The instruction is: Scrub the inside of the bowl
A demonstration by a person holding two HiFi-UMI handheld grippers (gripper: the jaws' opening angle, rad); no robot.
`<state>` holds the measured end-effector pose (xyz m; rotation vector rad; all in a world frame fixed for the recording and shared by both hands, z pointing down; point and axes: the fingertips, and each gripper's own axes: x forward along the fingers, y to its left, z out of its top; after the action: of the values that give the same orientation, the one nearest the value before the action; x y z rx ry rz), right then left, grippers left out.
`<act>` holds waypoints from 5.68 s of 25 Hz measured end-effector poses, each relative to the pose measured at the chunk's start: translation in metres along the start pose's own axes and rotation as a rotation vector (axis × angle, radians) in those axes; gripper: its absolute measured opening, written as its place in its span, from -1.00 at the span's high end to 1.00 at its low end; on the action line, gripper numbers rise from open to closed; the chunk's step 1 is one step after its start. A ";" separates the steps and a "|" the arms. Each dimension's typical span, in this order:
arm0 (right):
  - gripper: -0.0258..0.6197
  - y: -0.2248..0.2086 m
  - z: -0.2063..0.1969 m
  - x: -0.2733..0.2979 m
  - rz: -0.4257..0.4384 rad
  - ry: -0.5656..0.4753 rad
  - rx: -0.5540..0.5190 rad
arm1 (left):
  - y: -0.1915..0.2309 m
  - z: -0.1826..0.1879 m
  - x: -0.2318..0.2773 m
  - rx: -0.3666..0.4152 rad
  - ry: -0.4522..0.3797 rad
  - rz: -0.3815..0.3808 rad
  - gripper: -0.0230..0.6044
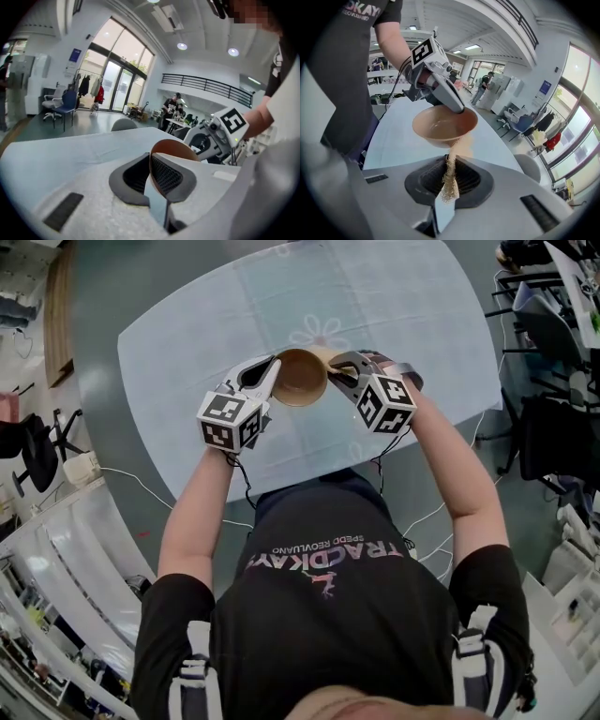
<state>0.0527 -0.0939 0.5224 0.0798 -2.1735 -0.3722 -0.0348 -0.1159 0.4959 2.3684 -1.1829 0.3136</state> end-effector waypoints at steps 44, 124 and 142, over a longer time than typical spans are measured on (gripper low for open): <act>0.82 0.005 -0.055 0.007 -0.268 -0.114 0.888 | 0.061 -0.051 0.029 -0.477 -0.004 0.376 0.84; 0.82 0.042 0.115 -0.128 -0.699 -0.501 0.983 | -0.054 0.040 -0.148 0.144 -0.177 -0.001 0.88; 0.82 0.047 0.116 -0.130 -0.703 -0.490 0.974 | -0.057 0.041 -0.153 0.148 -0.190 -0.009 0.88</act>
<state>0.0397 0.0031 0.3709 1.4339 -2.5543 0.3673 -0.0817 -0.0012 0.3812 2.5788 -1.2730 0.1813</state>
